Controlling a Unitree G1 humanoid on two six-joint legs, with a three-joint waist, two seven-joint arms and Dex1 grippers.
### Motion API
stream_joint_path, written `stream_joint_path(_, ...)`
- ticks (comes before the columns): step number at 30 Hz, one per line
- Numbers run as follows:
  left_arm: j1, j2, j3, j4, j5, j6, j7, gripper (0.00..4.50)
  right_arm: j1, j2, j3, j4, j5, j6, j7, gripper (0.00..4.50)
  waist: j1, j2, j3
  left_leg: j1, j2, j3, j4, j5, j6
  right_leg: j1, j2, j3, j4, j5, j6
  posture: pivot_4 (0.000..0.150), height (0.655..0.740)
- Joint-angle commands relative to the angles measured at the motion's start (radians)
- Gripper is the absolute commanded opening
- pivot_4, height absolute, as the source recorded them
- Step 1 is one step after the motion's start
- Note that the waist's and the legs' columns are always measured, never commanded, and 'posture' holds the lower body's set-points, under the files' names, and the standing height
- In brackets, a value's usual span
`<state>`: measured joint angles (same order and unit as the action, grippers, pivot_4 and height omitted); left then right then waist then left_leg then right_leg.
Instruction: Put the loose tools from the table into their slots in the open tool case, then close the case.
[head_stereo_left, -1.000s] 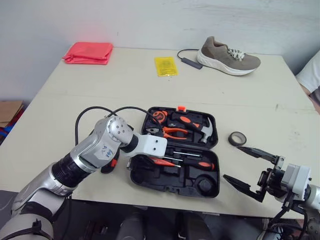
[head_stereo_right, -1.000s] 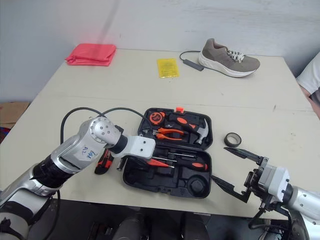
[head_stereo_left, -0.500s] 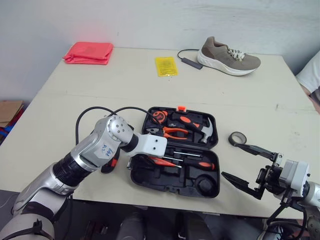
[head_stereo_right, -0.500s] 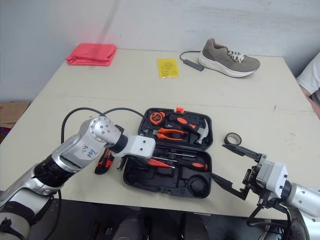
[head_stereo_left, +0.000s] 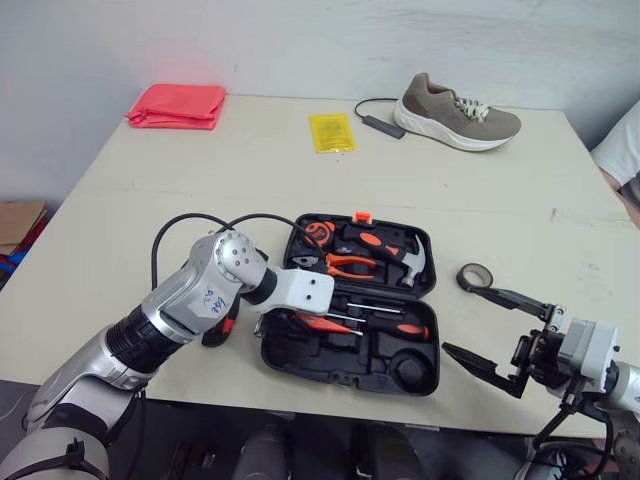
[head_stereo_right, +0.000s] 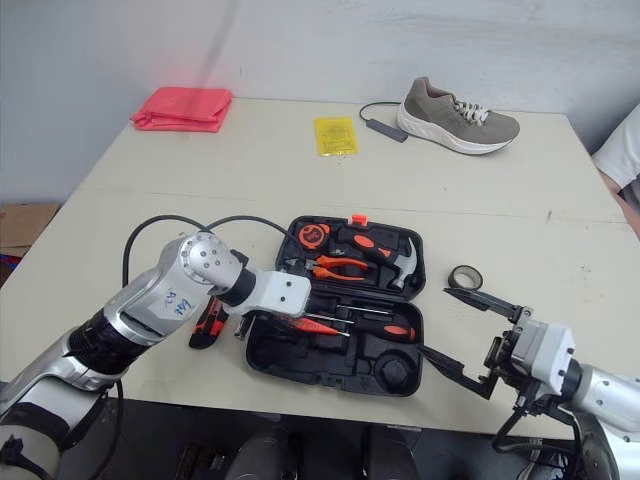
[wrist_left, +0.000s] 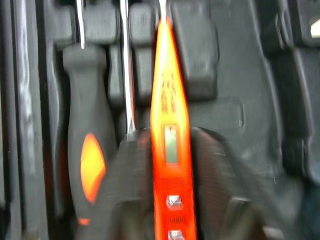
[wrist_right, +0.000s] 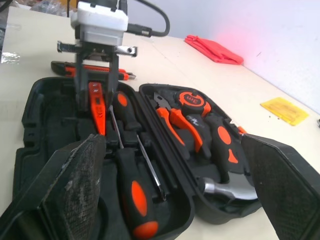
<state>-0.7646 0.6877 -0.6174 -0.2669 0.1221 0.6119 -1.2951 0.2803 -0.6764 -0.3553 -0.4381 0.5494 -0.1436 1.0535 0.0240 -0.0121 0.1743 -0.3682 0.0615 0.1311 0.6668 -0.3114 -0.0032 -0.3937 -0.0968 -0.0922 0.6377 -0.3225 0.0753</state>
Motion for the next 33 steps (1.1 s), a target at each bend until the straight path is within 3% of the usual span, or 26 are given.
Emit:
stream_joint_path(1, 0.006, 0.006, 0.006, -0.013, 0.012, -0.012, 0.010, 2.55, -0.011, -0.019, -0.008, -0.061, 0.020, 0.039, -0.029, 4.50, 0.000, 0.000, 0.000, 0.000, 0.000, 0.000, 0.000, 0.000, 0.000, 0.000, 0.000, 0.000, 0.000, 0.000, 0.000, 0.150, 0.7400)
stream_joint_path(14, 0.004, 0.097, 0.158, -0.113, -0.154, 0.030, -0.077, 2.55, -0.034, -0.033, -0.021, -0.090, 0.035, 0.113, -0.042, 4.50, -0.001, 0.000, 0.000, -0.001, 0.000, 0.000, 0.000, 0.000, 0.000, -0.001, 0.000, 0.000, 0.000, 0.000, 0.000, 0.150, 0.7400)
stream_joint_path(20, 0.058, 0.051, 0.318, 0.022, -0.294, -0.166, -0.065, 2.55, -0.019, -0.021, -0.030, -0.052, 0.031, 0.079, -0.001, 4.50, -0.001, 0.000, 0.000, -0.001, 0.000, 0.000, 0.000, 0.000, 0.000, -0.001, 0.000, 0.000, 0.000, 0.000, 0.000, 0.150, 0.7400)
stream_joint_path(23, 0.117, -0.023, 0.435, 0.112, -0.415, -0.272, -0.070, 1.74, -0.013, -0.017, -0.034, -0.031, 0.029, 0.058, 0.014, 4.50, -0.001, -0.001, 0.000, -0.001, 0.001, 0.000, 0.000, 0.000, 0.000, -0.001, 0.000, 0.000, 0.000, 0.000, 0.000, 0.150, 0.7400)
stream_joint_path(26, 0.178, -0.065, 0.492, 0.182, -0.473, -0.380, -0.095, 0.32, -0.011, -0.013, -0.034, -0.016, 0.029, 0.043, 0.021, 4.50, -0.003, -0.001, 0.000, -0.001, 0.001, 0.000, 0.000, 0.000, 0.000, -0.001, 0.000, 0.000, 0.001, 0.000, 0.000, 0.150, 0.7400)
stream_joint_path(27, 0.198, -0.066, 0.494, 0.200, -0.470, -0.403, -0.099, 0.06, -0.010, -0.012, -0.033, -0.012, 0.028, 0.037, 0.022, 4.50, -0.004, -0.001, 0.000, 0.000, 0.001, 0.000, 0.000, 0.000, 0.000, -0.001, 0.000, 0.000, 0.001, 0.000, 0.000, 0.150, 0.7400)
stream_joint_path(33, 0.281, -0.088, 0.421, 0.267, -0.374, -0.597, -0.079, 0.06, 0.000, -0.001, -0.031, 0.017, 0.022, 0.004, 0.027, 4.50, -0.001, 0.000, 0.000, 0.000, 0.001, 0.001, 0.000, 0.000, 0.000, -0.001, 0.000, 0.000, 0.000, 0.000, 0.000, 0.150, 0.7400)
